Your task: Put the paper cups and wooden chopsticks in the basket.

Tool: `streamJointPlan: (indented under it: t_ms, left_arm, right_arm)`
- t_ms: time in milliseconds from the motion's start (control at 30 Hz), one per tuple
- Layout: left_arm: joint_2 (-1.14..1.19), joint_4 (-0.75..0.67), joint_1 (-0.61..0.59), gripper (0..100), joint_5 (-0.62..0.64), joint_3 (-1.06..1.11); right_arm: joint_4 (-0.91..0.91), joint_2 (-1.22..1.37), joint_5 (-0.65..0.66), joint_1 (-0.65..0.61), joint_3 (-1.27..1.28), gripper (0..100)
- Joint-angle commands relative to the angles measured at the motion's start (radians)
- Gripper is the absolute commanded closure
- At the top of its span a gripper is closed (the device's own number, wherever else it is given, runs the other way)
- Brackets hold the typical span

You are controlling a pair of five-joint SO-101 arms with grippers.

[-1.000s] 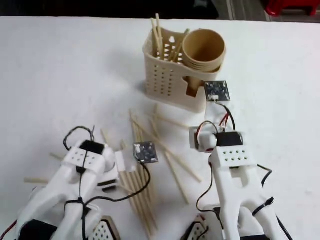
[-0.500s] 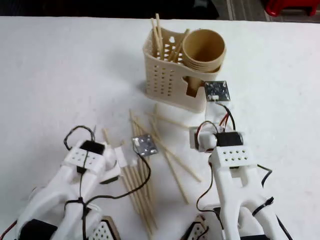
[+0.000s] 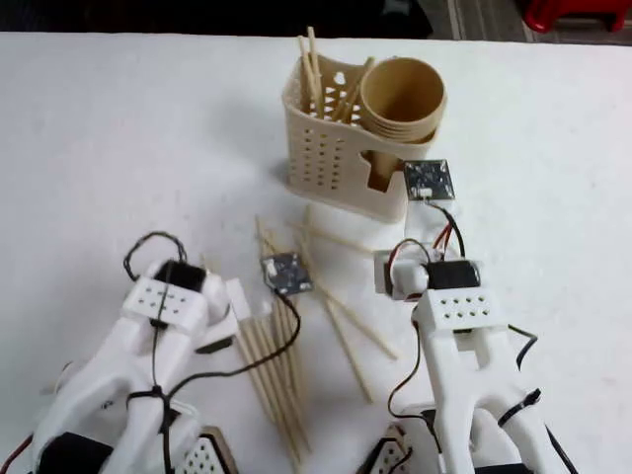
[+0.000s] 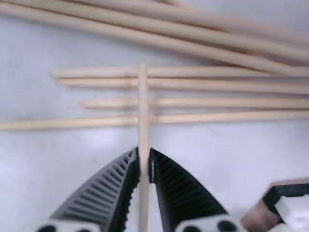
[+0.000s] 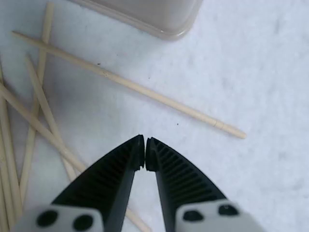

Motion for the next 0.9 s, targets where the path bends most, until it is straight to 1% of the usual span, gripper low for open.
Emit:
streamJointPlan:
  t_ms: [0,133,300,367,467,633,767,867]
  left_arm:
    - [-0.005,0.114,0.005,98,0.012,-0.161]
    - [-0.005,0.181,0.004,98,0.017,-0.281]
    - [-0.005,0.262,0.004,98,0.023,-0.500]
    - [-0.005,0.265,0.004,98,0.057,-0.595]
    - [0.002,0.242,0.012,98,0.147,-0.744]
    - [0.004,0.069,0.038,98,0.353,-0.919]
    - [0.004,-0.144,0.081,98,0.476,-0.977]
    - [0.005,-0.342,0.111,98,0.551,-0.974]
  right_arm:
    - [-0.016,-0.018,0.002,0.005,-0.003,98.1]
    - [-0.016,-0.018,0.002,0.007,-0.003,98.1]
    - [-0.016,-0.018,0.002,0.007,-0.003,98.1]
    - [-0.016,-0.018,0.002,0.007,-0.003,98.1]
    - [-0.016,-0.018,0.002,0.007,-0.003,98.1]
    - [-0.016,-0.018,0.002,0.005,-0.003,98.1]
    - [-0.016,-0.018,0.002,0.005,-0.003,98.1]
    - [-0.016,-0.018,0.002,0.007,-0.003,98.1]
